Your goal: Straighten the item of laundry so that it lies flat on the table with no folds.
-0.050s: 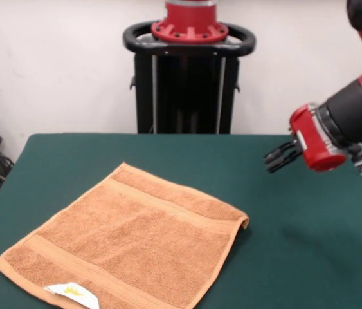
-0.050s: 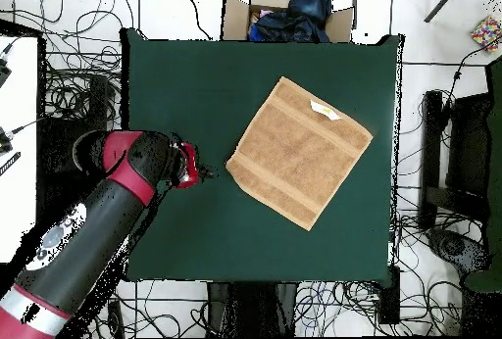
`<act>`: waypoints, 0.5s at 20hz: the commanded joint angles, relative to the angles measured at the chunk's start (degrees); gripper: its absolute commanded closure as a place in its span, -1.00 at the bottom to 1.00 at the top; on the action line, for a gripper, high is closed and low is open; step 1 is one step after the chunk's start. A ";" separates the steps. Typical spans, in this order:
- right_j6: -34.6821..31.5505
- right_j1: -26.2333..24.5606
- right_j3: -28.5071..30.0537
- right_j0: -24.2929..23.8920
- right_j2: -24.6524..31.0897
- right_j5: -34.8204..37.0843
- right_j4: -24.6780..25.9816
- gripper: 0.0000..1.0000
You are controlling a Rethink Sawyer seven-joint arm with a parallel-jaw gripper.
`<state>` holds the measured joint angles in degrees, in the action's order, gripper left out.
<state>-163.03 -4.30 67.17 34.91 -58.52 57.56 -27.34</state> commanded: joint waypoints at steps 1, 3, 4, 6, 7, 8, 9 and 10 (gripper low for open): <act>-21.13 -7.66 -7.96 -1.96 -4.83 2.21 0.43 1.00; -23.61 -9.30 -8.88 -1.70 -6.56 2.98 -0.74 1.00; -25.09 -10.22 -9.42 -1.50 -7.25 3.87 -1.54 1.00; -26.76 -11.69 -10.40 -1.40 -8.50 5.69 -2.42 1.00; -26.64 -12.02 -10.78 -1.49 -8.07 6.82 -2.87 1.00; -26.59 -12.42 -11.27 -1.65 -7.33 7.60 -3.45 1.00; -27.16 -12.89 -11.64 -1.75 -6.70 8.08 -4.18 1.00; -28.22 -13.46 -12.10 -1.79 -6.72 8.74 -4.61 1.00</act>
<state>-167.97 -12.19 62.73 34.48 -66.41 58.57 -27.25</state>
